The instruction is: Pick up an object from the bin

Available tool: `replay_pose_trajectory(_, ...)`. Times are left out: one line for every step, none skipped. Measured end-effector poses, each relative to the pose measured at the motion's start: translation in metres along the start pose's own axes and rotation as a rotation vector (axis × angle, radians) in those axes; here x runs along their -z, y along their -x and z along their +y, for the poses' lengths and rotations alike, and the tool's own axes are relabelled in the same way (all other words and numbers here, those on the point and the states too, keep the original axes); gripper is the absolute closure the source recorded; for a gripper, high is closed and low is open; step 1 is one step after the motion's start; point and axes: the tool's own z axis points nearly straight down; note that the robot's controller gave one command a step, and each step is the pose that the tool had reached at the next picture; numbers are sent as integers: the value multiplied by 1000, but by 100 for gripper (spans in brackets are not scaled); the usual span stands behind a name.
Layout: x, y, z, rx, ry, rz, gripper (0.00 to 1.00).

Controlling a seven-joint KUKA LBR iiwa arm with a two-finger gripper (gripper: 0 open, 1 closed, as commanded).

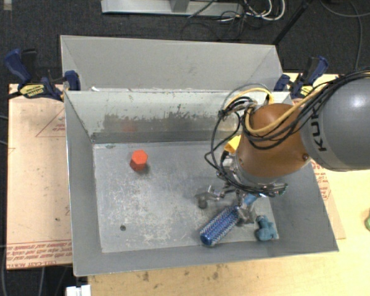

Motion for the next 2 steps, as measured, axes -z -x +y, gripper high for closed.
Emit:
replay_pose_trajectory(0,0,0,0,0,0,100)
replay_pose_trajectory(158,-6,13,54,-8,-4,100)
